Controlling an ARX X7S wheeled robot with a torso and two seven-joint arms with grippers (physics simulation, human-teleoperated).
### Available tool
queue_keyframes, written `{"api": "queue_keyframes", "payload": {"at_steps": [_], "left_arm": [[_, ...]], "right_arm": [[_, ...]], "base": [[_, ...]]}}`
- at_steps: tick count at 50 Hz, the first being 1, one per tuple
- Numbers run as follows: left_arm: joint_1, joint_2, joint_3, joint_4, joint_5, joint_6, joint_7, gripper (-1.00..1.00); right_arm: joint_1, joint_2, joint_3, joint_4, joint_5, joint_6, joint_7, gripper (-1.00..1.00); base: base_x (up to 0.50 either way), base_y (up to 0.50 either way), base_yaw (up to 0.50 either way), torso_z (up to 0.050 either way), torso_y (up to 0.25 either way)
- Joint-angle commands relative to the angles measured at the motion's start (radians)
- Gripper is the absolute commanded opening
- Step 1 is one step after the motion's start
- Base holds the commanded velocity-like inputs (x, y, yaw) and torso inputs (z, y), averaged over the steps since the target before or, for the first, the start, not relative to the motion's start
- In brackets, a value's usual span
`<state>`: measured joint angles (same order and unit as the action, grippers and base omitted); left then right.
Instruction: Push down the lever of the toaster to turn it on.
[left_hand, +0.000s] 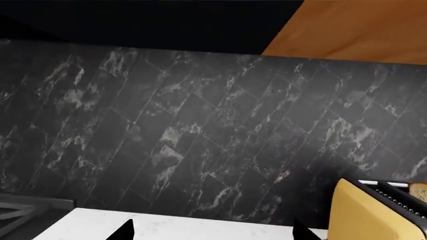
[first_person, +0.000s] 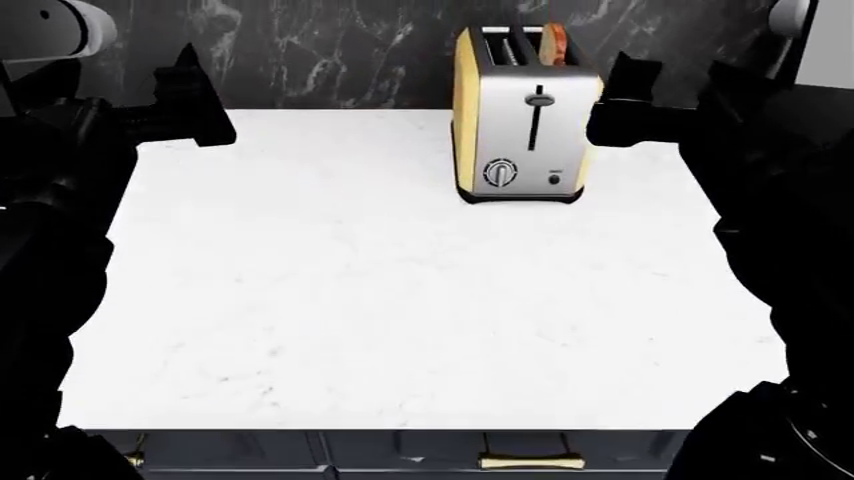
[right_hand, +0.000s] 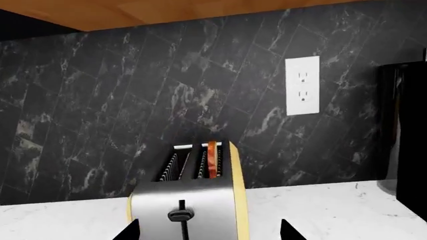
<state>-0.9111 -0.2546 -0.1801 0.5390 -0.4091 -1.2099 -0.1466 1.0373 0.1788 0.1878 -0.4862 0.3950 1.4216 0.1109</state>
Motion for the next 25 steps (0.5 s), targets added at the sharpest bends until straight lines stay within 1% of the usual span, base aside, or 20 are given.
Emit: {"api": "queue_keyframes", "payload": {"at_steps": [1,13,25], "left_arm": [[0.000,-0.001,0.003,-0.003,-0.004,0.004,-0.005,1.00],[0.006,-0.006,-0.002,0.008,-0.013,-0.002,-0.009,1.00],[0.003,-0.008,0.005,-0.003,-0.014,0.008,-0.013,1.00]], "right_arm": [[0.000,0.001,0.002,0.001,0.009,0.002,0.006,1.00],[0.001,0.000,0.008,0.000,0.019,0.011,0.016,1.00],[0.002,0.001,0.011,-0.003,0.031,0.022,0.024,1.00]], "base": [[0.44,0.11,0.00,0.000,0.015],[0.44,0.10,0.00,0.000,0.000],[0.43,0.00,0.00,0.000,0.001]]}}
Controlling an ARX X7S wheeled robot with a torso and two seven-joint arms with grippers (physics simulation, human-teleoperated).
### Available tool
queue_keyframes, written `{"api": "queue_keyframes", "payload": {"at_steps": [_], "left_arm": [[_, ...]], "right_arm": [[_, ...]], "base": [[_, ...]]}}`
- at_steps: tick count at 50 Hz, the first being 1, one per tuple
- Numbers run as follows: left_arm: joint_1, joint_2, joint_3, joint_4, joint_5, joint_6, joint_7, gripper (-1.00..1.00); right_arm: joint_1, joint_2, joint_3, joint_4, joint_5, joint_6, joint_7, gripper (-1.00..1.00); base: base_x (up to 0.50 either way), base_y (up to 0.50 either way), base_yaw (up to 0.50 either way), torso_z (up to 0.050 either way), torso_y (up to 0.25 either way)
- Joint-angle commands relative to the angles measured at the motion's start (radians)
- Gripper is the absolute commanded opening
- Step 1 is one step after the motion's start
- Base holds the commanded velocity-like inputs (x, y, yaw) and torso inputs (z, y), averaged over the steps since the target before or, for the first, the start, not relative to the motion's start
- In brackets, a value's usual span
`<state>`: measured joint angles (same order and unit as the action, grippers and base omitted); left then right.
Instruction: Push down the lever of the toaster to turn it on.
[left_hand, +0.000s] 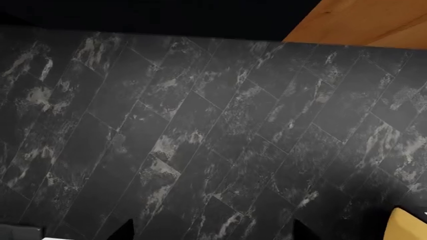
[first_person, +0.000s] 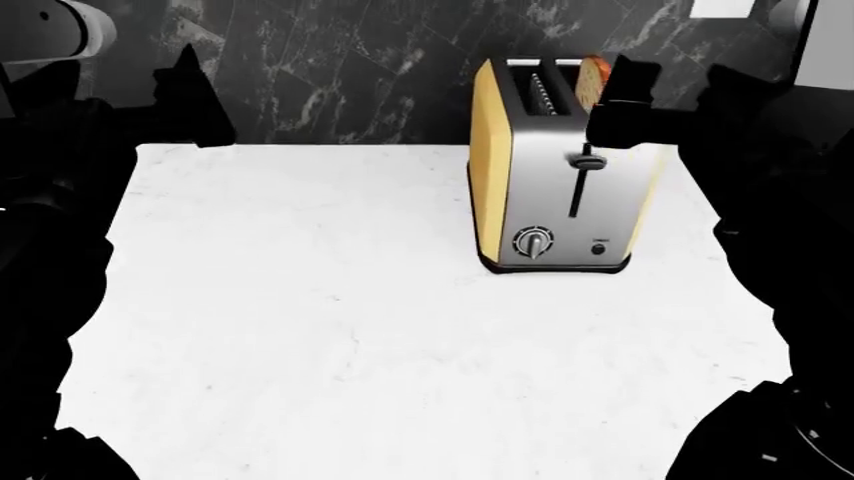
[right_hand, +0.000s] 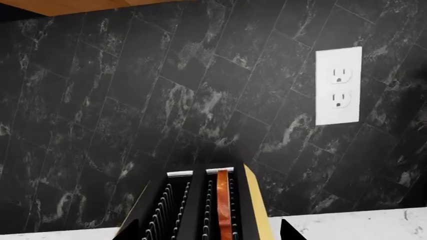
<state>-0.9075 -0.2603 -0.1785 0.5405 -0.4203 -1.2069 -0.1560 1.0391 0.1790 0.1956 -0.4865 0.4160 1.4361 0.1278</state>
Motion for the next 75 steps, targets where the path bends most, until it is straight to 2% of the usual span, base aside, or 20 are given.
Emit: {"api": "queue_keyframes", "payload": {"at_steps": [1,19,20,37,46,56,75], "left_arm": [[-0.001,-0.002,0.004,-0.005,-0.003,0.006,-0.004,1.00],[-0.002,-0.005,0.004,-0.007,-0.011,0.005,-0.013,1.00],[-0.002,-0.005,0.005,-0.007,-0.011,0.005,-0.014,1.00],[0.003,-0.007,0.004,-0.007,-0.020,0.007,-0.020,1.00],[-0.002,-0.008,0.006,-0.016,-0.022,0.010,-0.024,1.00],[-0.002,-0.008,0.008,-0.021,-0.024,0.014,-0.029,1.00],[-0.001,-0.012,0.006,-0.021,-0.034,0.013,-0.036,1.00]], "right_arm": [[0.000,0.001,0.002,-0.004,0.011,0.007,0.007,1.00],[-0.004,0.013,-0.014,-0.006,0.016,-0.015,0.018,1.00],[-0.003,0.013,-0.014,-0.008,0.017,-0.012,0.019,-1.00],[-0.004,0.020,-0.016,-0.031,0.044,0.009,0.019,-1.00],[0.013,0.029,-0.014,-0.106,0.098,0.125,0.029,-1.00],[0.018,0.088,0.004,-0.074,0.398,0.131,0.231,-1.00],[0.010,0.157,0.007,-0.022,0.743,0.123,0.476,-1.00]], "base": [[0.21,0.00,0.00,0.000,0.000],[0.00,0.00,0.00,0.000,0.001],[0.00,0.00,0.00,0.000,0.000],[0.00,0.00,0.00,0.000,0.000],[0.00,0.00,0.00,0.000,0.000],[0.00,0.00,0.00,0.000,0.000],[0.00,0.00,0.00,0.000,0.000]]}}
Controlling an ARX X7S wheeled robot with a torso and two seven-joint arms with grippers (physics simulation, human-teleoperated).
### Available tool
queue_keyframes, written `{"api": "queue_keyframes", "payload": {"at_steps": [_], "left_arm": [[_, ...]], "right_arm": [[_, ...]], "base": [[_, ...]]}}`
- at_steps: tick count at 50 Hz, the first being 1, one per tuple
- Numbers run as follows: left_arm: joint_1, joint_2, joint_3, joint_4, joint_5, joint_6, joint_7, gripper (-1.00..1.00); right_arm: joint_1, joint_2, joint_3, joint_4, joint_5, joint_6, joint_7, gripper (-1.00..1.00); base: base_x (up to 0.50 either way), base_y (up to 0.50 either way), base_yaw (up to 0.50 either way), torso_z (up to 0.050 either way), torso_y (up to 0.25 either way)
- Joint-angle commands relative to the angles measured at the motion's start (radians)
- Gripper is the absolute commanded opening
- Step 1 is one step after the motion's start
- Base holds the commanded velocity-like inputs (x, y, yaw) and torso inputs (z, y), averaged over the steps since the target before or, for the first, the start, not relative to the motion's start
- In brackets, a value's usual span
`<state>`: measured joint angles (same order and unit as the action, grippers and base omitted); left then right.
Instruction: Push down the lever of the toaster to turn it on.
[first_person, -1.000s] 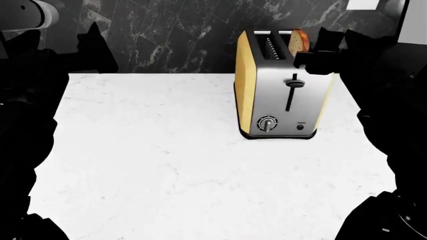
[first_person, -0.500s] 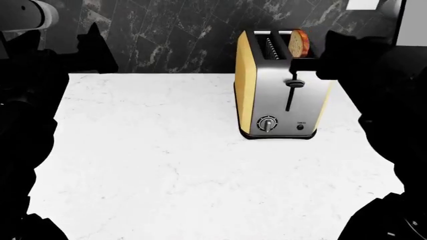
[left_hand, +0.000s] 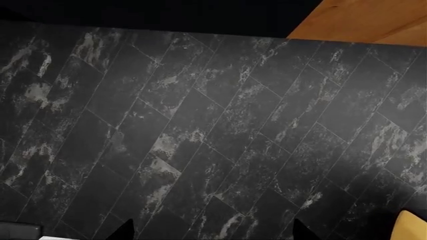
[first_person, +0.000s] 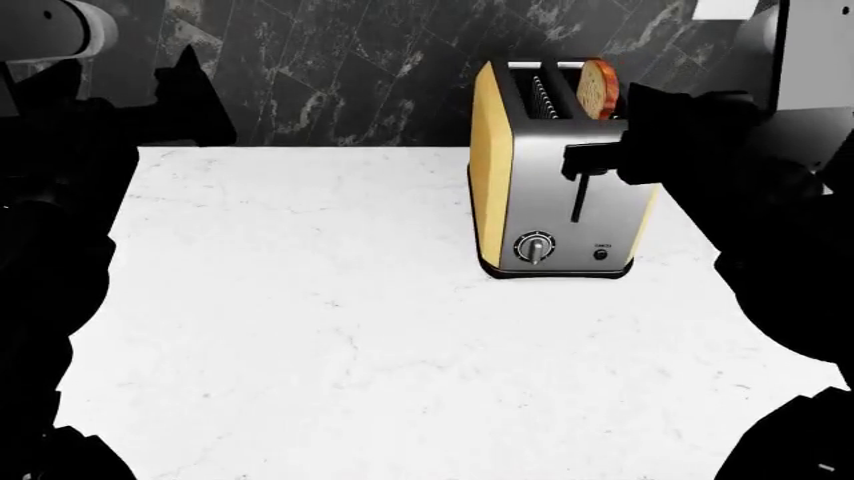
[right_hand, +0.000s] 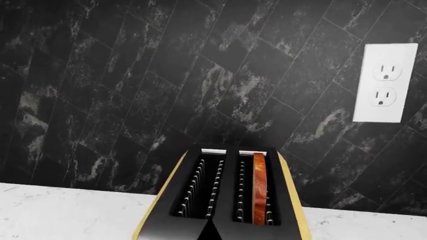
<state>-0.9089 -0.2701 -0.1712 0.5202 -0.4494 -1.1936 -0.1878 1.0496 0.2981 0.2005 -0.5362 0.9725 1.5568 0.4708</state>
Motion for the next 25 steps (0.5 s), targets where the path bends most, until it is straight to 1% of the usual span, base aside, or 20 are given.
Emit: {"api": "queue_keyframes", "payload": {"at_steps": [1,12,18,25], "left_arm": [[0.000,-0.002,-0.001,0.000,-0.006,-0.001,-0.005,1.00],[0.002,-0.006,-0.008,0.007,-0.016,-0.010,-0.009,1.00],[0.007,-0.008,-0.011,0.013,-0.021,-0.013,-0.011,1.00],[0.008,-0.008,-0.011,0.009,-0.024,-0.010,-0.013,1.00]], "right_arm": [[-0.001,0.042,0.002,0.031,0.205,0.002,0.146,-1.00],[0.003,0.085,-0.003,0.079,0.435,-0.007,0.323,-1.00],[-0.004,0.104,-0.018,0.096,0.509,-0.023,0.384,-1.00],[-0.010,0.117,-0.040,0.112,0.545,-0.044,0.412,-1.00]], "base": [[0.00,0.00,0.00,0.000,0.000],[0.00,0.00,0.00,0.000,0.000],[0.00,0.00,0.00,0.000,0.000],[0.00,0.00,0.00,0.000,0.000]]}}
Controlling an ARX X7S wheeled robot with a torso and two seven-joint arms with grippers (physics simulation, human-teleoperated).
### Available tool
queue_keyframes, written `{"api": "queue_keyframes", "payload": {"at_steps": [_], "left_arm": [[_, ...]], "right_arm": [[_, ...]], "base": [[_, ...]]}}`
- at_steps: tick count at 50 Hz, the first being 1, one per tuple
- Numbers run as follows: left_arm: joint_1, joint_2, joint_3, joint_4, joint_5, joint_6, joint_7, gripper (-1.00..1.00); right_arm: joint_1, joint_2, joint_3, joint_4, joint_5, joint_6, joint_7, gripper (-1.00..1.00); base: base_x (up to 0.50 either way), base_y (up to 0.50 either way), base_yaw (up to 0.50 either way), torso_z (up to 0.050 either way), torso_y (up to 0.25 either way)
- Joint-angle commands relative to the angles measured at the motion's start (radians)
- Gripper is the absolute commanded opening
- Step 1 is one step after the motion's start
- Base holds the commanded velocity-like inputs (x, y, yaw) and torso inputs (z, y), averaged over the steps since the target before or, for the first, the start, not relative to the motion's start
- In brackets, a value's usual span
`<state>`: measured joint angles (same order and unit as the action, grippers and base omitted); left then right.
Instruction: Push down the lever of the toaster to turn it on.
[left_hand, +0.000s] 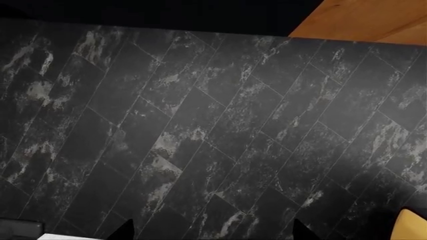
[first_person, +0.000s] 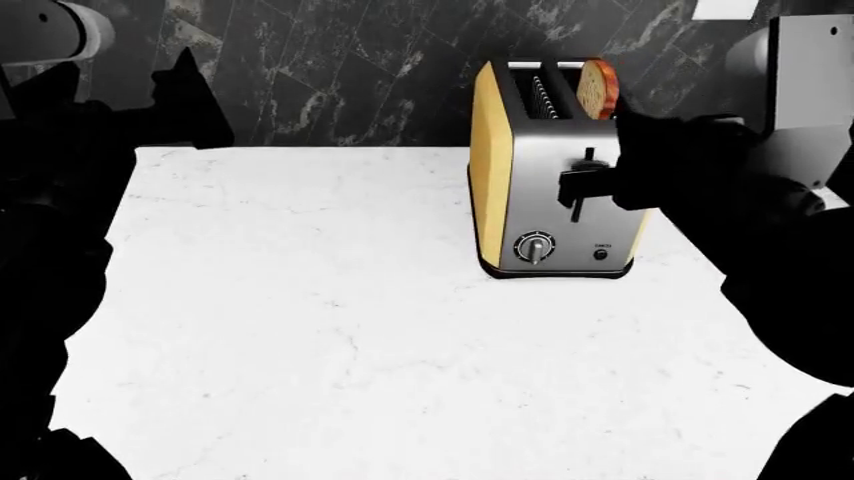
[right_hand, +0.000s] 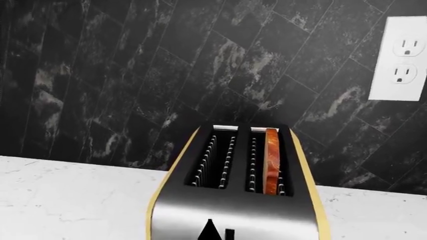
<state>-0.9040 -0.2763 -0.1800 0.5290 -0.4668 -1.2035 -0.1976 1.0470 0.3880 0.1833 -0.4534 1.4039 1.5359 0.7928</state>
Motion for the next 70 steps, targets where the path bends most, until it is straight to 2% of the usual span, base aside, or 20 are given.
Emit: {"api": "queue_keyframes", "payload": {"at_steps": [1,70], "left_arm": [[0.003,-0.002,-0.001,-0.001,-0.006,0.001,-0.004,1.00],[0.005,-0.010,0.012,-0.015,-0.032,0.014,-0.031,1.00]], "right_arm": [[-0.009,0.029,-0.025,0.031,0.119,-0.026,0.096,-1.00],[-0.033,0.107,-0.169,0.068,0.198,-0.135,0.170,-1.00]], "base": [[0.00,0.00,0.00,0.000,0.000],[0.00,0.00,0.00,0.000,0.000]]}}
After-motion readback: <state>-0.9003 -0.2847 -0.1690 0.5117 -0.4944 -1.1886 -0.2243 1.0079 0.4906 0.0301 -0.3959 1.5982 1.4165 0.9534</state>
